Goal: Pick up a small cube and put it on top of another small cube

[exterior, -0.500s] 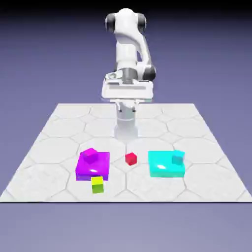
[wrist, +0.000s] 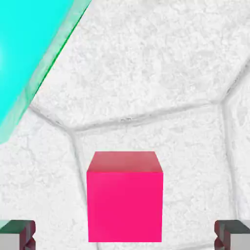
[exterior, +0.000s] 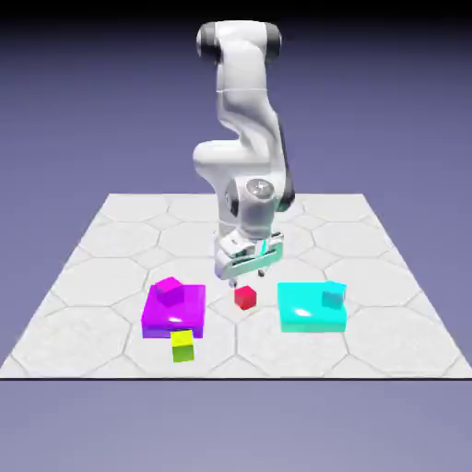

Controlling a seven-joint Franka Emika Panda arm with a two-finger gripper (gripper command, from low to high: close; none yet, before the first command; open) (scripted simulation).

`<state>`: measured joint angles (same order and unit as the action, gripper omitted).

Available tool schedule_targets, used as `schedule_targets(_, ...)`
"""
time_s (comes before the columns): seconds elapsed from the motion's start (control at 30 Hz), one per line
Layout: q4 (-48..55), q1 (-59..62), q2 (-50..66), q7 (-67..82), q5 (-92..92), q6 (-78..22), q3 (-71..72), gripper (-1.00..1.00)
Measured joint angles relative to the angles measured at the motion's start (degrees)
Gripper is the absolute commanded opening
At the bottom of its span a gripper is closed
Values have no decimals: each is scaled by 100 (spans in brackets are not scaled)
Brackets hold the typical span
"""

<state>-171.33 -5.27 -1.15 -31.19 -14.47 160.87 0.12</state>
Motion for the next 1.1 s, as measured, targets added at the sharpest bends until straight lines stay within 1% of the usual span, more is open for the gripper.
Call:
schedule_targets(0.2,175,-534,1245,-736,-1011,1058,-830,0)
schedule_targets(0.23,185,-566,1322,-782,-1073,1123,-881,-100)
schedule_targets(0.3,185,-566,1322,-783,-1074,1123,-881,-100)
schedule_targets(0.6,-76,198,-545,322,443,-465,362,-100)
schedule_targets(0.63,-87,230,-622,368,506,-530,413,-100)
schedule_targets(0.67,-87,230,-622,368,506,-530,413,-100)
schedule_targets(1.1,2612,-529,828,1187,1344,-1869,-1697,-100)
